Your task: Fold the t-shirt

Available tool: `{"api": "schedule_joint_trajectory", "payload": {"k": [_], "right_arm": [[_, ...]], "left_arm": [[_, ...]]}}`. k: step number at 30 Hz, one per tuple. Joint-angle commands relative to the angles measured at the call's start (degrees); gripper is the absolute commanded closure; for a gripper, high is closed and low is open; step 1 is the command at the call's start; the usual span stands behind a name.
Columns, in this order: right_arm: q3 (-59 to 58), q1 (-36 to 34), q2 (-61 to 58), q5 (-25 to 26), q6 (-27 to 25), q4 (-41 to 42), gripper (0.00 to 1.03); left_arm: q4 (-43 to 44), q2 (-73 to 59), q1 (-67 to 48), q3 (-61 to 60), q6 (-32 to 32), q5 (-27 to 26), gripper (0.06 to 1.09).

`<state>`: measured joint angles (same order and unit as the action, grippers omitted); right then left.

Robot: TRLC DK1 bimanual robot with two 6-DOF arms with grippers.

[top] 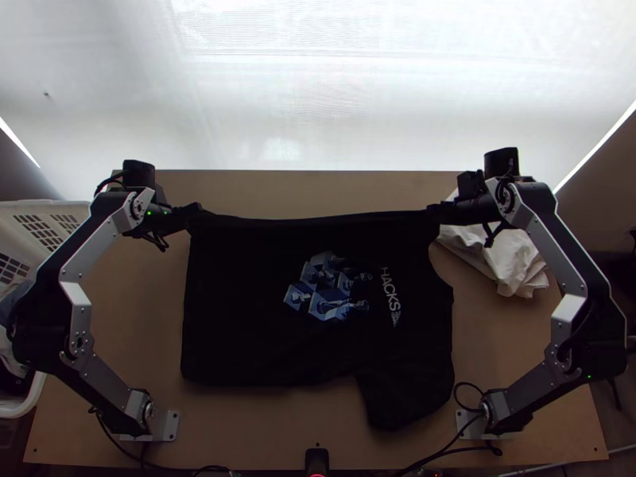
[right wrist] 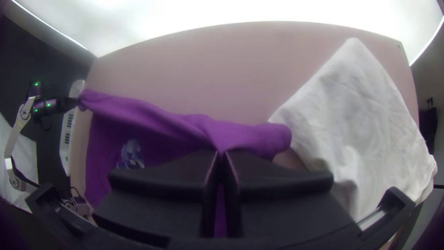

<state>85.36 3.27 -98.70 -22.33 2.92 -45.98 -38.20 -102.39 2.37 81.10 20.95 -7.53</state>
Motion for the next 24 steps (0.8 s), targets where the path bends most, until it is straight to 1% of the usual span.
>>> {"api": "schedule_joint_trajectory", "payload": {"k": [1, 7, 12, 21, 24], "right_arm": [[-2.75, 0.69, 2.63, 0.97, -0.63, -5.97, 1.00], [-6.08, 0.95, 4.39, 2.82, -2.30, -9.83, 1.00], [-8.28, 0.86, 5.00, 3.69, -3.01, -11.50, 1.00], [-12.59, 2.27, 5.09, 6.42, -3.01, -11.94, 1.00], [-13.38, 2.88, 5.00, 7.47, -2.57, -11.86, 1.00]], "left_arm": [[-4.34, 0.88, -0.17, -0.94, -0.91, -0.91, 1.05], [-5.14, 2.28, 0.00, -2.70, -2.23, -1.35, 1.05], [-6.63, 2.98, 0.27, -3.84, -3.46, -1.61, 1.05], [-11.55, 4.13, -0.35, -6.92, -4.25, -1.61, 1.05], [-11.81, 4.48, -0.70, -8.50, -4.16, -1.70, 1.05]]}}
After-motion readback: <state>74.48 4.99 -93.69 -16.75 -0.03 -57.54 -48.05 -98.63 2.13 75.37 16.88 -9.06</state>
